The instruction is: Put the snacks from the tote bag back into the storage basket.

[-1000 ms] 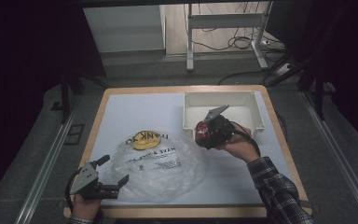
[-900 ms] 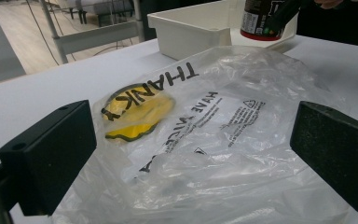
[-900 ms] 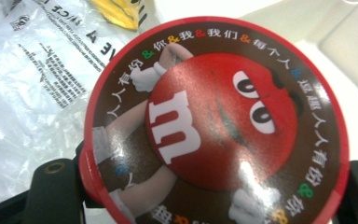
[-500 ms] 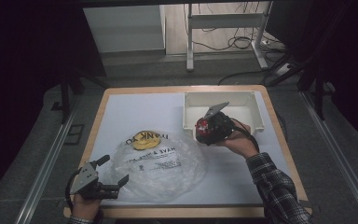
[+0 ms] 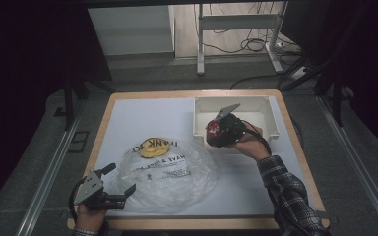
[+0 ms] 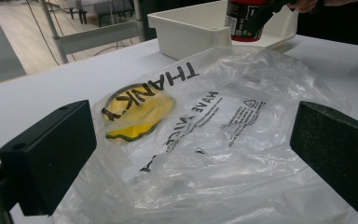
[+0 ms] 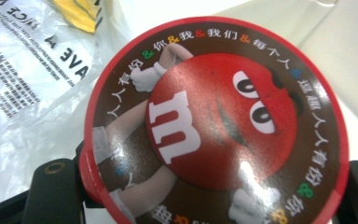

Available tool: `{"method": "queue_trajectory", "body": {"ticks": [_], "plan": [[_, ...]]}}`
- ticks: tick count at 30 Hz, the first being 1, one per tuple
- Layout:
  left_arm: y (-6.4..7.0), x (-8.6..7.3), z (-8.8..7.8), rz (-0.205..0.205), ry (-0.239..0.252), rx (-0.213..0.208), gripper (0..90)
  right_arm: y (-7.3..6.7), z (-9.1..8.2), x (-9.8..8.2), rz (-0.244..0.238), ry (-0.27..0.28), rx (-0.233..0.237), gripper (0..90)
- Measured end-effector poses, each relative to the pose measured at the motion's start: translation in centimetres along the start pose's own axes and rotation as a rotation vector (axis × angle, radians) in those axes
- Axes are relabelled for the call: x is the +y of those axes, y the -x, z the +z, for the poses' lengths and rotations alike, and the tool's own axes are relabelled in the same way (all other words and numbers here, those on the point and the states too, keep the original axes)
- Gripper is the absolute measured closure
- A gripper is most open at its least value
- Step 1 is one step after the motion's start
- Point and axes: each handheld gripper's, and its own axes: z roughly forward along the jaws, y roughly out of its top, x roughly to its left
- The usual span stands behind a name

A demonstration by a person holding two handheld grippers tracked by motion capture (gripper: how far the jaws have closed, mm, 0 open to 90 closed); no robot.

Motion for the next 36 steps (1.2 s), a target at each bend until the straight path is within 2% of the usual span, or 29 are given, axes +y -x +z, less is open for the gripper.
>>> {"method": "queue_trajectory", "body": {"ticks": [24, 36], "plan": [[0.0, 0.0, 0.0, 0.001, 0.000, 0.001, 0.4, 1.4, 1.8, 0.6, -0.024, -0.008, 0.003, 25.8], [0.0, 0.0, 0.0, 0.001, 0.001, 0.001, 0.4, 2.4, 3.0, 1.0, -0.055, -0.013, 0.025, 25.7]]}}
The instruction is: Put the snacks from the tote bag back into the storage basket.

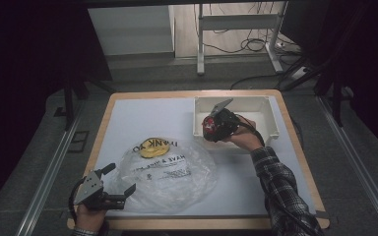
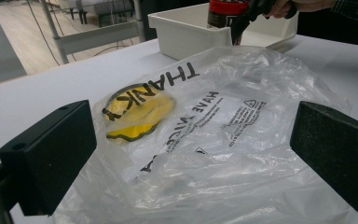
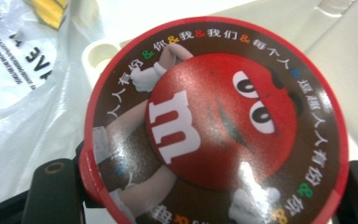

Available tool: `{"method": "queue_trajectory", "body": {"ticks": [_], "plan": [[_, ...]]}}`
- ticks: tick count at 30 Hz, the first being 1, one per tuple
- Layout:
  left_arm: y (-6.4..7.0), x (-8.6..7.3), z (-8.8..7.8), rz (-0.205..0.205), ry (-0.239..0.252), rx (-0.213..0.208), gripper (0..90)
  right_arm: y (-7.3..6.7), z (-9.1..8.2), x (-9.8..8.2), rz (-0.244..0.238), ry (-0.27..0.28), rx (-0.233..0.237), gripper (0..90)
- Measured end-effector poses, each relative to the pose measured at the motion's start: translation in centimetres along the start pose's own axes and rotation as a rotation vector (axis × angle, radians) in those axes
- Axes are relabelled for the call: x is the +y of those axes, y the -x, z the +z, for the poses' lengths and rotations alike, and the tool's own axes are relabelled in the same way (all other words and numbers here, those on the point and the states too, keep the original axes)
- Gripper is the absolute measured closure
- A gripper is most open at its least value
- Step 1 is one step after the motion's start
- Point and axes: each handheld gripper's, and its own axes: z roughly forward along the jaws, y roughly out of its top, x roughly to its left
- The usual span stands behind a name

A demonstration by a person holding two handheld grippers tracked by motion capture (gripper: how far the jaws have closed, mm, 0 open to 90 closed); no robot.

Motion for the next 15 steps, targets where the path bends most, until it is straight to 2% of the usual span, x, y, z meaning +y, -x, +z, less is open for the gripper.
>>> {"method": "queue_trajectory", "body": {"ticks": [15], "plan": [[0.0, 0.0, 0.0, 0.000, 0.001, 0.000, 0.4, 1.4, 2.1, 0.4, -0.004, -0.014, 0.025, 25.7]]}}
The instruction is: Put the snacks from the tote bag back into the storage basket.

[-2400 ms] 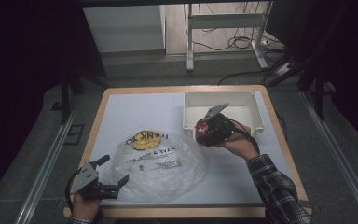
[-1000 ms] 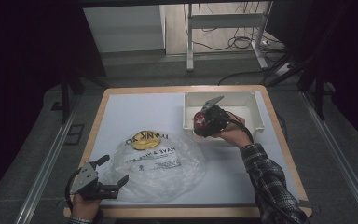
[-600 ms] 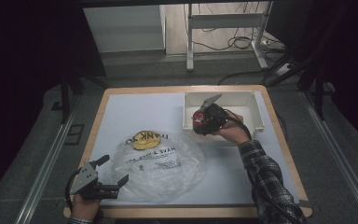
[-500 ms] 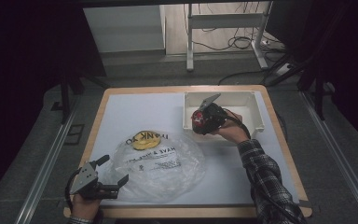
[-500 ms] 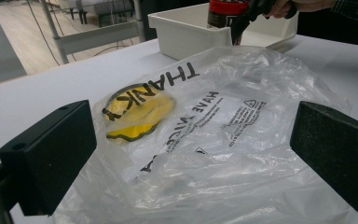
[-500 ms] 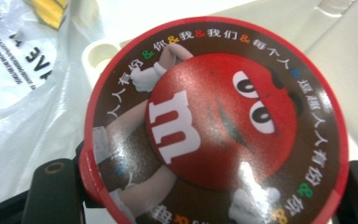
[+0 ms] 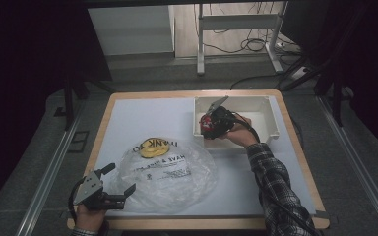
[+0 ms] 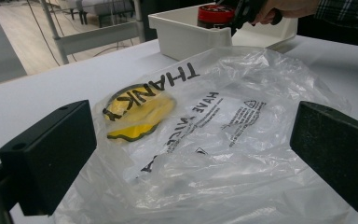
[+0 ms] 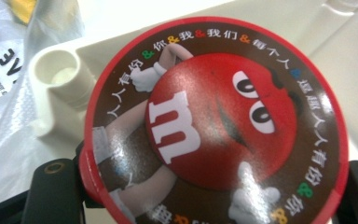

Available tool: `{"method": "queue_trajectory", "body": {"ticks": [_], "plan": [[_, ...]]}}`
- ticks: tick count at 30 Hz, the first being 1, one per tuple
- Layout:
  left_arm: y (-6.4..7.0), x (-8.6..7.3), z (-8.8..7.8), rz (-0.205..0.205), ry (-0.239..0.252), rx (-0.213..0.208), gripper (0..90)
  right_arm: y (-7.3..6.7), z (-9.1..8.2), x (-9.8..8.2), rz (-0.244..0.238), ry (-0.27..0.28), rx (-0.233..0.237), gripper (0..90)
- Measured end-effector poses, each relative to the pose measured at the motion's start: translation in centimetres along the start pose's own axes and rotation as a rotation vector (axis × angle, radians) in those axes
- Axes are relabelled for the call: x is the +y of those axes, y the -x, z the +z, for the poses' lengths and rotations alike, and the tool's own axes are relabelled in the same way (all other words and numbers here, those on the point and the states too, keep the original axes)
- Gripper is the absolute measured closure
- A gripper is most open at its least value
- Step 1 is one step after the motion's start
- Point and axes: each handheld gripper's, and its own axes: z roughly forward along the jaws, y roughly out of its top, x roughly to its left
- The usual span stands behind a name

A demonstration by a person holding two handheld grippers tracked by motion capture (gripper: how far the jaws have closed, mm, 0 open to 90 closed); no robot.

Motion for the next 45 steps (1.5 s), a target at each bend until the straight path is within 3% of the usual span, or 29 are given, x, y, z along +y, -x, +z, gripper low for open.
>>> {"method": "queue_trajectory", "body": {"ticks": [8, 20, 45], "plan": [[0.0, 0.0, 0.0, -0.002, 0.001, 0.000, 0.4, 0.7, 1.2, 0.1, -0.014, -0.005, 0.007, 25.7], [-0.1, 0.0, 0.0, -0.003, 0.001, 0.001, 0.4, 1.9, 2.8, -0.2, 0.005, -0.018, 0.026, 25.7], [0.0, 0.0, 0.0, 0.000, -0.002, 0.000, 0.4, 3.1, 3.7, -0.3, -0.018, 0.014, 0.062, 25.3]]}}
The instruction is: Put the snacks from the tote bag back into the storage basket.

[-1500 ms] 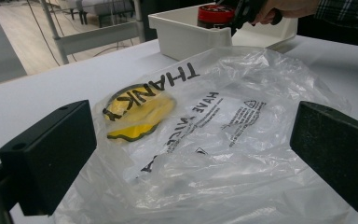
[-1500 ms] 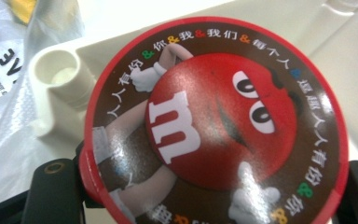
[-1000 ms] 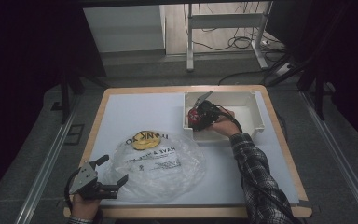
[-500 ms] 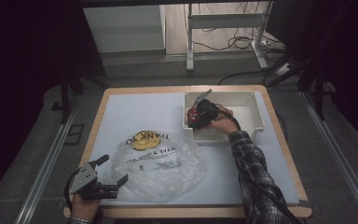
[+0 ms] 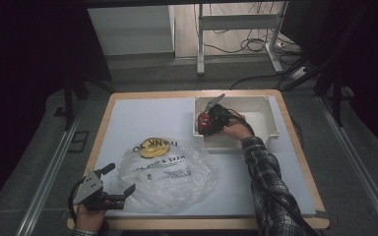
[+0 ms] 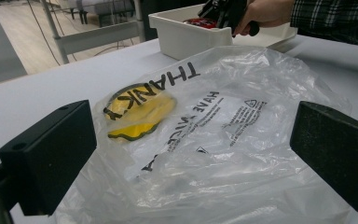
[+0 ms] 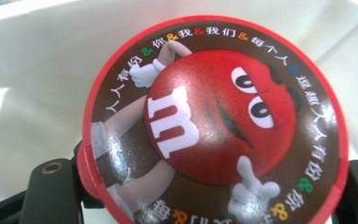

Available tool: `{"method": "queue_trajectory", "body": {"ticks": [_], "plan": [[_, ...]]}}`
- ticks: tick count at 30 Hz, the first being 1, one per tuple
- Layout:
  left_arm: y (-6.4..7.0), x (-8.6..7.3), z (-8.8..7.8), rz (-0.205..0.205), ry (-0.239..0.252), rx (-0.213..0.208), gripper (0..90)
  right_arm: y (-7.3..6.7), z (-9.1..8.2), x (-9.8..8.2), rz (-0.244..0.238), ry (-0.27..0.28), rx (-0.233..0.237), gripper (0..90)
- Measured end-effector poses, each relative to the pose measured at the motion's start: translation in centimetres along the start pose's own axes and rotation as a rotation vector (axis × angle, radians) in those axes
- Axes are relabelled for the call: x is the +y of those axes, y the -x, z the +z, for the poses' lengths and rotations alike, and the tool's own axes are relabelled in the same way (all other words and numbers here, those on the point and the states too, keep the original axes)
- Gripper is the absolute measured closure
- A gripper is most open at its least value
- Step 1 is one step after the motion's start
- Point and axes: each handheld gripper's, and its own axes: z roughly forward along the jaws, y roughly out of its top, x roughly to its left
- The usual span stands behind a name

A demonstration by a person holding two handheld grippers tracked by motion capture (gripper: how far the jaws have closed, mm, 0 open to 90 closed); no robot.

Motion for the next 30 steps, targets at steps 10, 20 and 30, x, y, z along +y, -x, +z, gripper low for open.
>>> {"method": "queue_trajectory", "body": {"ticks": [10, 20, 30], "plan": [[0.02, 0.00, 0.01, 0.001, 0.000, 0.000, 0.4, 0.00, 0.08, -0.01, 0.007, 0.003, -0.004, 23.8], [0.01, 0.00, 0.00, 0.000, 0.000, 0.000, 0.5, -0.02, 0.28, 0.00, 0.038, 0.018, -0.018, 13.1], [0.04, 0.01, 0.02, 0.002, -0.001, 0.000, 0.5, -0.29, -0.32, 0.13, 0.049, 0.029, -0.033, 8.9]]}}
